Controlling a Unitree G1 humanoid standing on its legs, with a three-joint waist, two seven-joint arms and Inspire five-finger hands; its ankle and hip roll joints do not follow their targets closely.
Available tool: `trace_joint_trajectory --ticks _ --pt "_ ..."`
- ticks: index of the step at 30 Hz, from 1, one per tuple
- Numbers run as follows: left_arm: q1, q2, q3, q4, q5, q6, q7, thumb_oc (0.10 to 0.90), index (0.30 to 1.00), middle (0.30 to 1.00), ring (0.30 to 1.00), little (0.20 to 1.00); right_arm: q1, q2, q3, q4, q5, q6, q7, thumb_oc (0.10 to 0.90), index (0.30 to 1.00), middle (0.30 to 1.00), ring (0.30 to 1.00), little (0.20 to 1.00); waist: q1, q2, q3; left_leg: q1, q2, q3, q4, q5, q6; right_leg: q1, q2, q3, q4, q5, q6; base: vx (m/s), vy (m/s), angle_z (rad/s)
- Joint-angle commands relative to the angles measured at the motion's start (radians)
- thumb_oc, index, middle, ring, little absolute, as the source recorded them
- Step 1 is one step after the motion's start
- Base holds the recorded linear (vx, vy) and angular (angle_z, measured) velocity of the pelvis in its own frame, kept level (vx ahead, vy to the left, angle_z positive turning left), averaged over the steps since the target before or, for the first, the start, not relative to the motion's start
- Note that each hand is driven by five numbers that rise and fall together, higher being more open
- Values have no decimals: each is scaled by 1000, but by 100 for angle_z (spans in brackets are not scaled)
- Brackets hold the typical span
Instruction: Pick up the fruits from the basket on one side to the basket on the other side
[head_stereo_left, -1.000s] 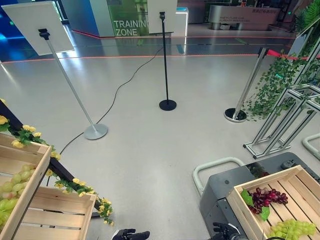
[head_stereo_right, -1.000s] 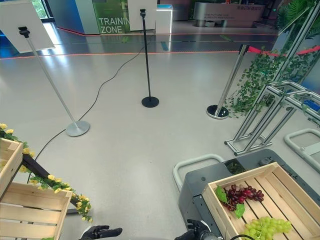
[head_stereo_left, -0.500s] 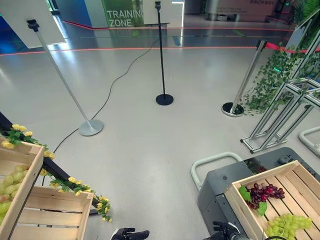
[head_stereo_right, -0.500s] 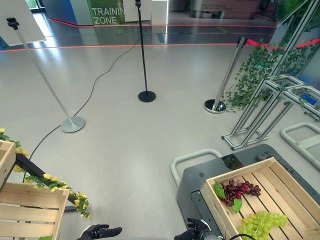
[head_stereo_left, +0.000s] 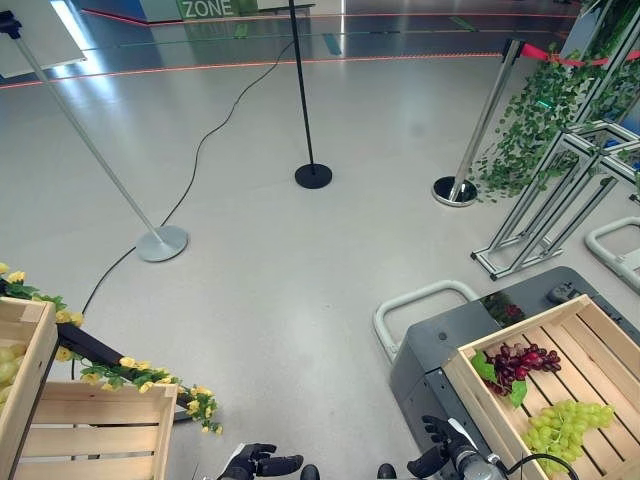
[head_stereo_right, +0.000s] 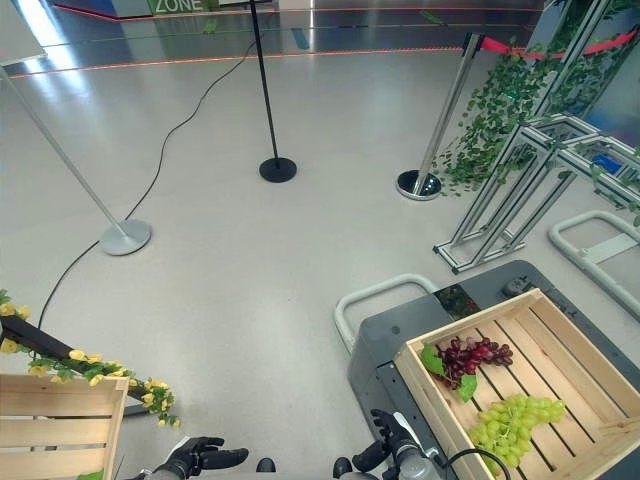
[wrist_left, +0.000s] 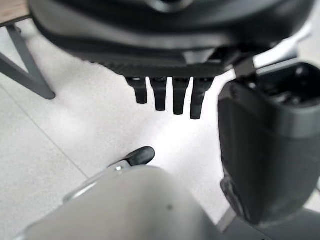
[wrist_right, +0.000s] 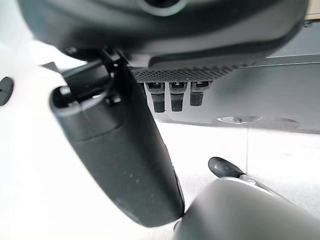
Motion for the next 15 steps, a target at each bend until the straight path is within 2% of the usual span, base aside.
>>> trace_joint_trajectory --ticks 1,3,5,6,11,15 --pt "-76 -69 -24 12 47 -24 -7 800 900 900 900 900 -57 -8 42 -96 96 -190 28 800 900 900 900 900 -8 -43 12 11 -47 20 2 -53 15 -54 3 27 -1 105 24 -53 -17 -14" --pt "-87 -60 -25 0 43 -16 2 800 900 900 900 900 -58 -36 23 -225 219 -233 50 800 900 900 900 900 -22 -54 22 -11 -39 38 2 -47 18 -85 7 40 -1 121 28 -125 -33 -16" --pt "-97 -49 -16 -3 33 -17 4 800 900 900 900 900 -46 -49 5 -334 272 -240 53 800 900 900 900 900 -40 -60 34 -20 -32 54 2 -47 19 -104 9 49 -1 129 32 -126 -18 -29" --pt "-100 -44 -11 -4 27 -16 5 800 900 900 900 900 -35 -53 -5 -385 305 -273 48 800 900 900 900 900 -51 -61 38 -24 -29 63 2 -48 21 -112 11 58 -1 133 34 -88 12 -44" --pt "-101 -40 13 -29 -1 0 31 800 900 900 900 900 29 -80 -76 -612 347 -322 -8 800 900 900 900 900 -112 -63 48 -28 -21 102 2 -61 29 -144 17 98 -1 146 47 -44 36 -33" --pt "-99 -40 21 -42 -30 -2 59 800 900 900 900 900 63 -94 -127 -690 388 -361 -17 800 900 900 900 900 -141 -62 51 -23 -23 129 2 -71 34 -157 17 116 -1 155 54 -25 48 -32"
